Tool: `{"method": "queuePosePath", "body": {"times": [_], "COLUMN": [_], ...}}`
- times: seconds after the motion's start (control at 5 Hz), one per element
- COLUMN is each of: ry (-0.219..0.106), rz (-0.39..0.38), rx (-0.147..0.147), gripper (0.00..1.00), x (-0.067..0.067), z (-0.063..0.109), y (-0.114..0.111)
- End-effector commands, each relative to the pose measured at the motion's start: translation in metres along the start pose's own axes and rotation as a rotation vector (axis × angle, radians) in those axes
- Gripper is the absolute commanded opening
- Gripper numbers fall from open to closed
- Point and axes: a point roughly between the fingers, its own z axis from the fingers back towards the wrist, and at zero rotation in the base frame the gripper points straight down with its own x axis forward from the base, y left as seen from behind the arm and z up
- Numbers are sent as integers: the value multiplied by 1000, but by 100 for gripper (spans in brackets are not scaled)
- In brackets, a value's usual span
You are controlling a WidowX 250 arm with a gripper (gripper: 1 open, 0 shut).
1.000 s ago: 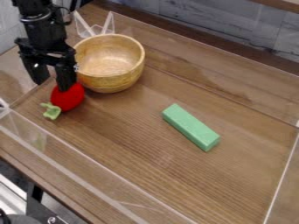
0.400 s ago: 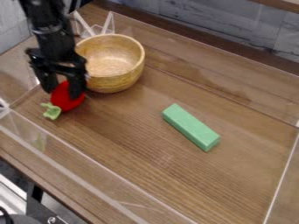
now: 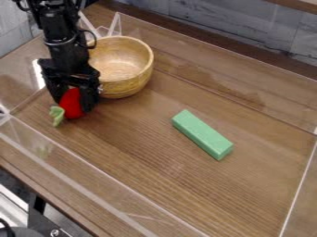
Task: Move the red fruit to the right side of the table
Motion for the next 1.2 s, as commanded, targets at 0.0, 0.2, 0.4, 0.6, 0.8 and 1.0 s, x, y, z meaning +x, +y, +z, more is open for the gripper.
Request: {"method": "queuePosePath", "body": {"times": [0.0,0.2,0.4,0.6,0.8,1.0], "ry": [-36,-49,-78,-101,-125,-151], "rz": [4,26,17,10,13,20], "rx": [18,20,17,8,0,-10], "gripper": [0,0,0,0,0,0], "x": [13,20,29,38,40,42], "z": [7,16,30,41,65,91], "y": [7,8,4,5,4,3]}}
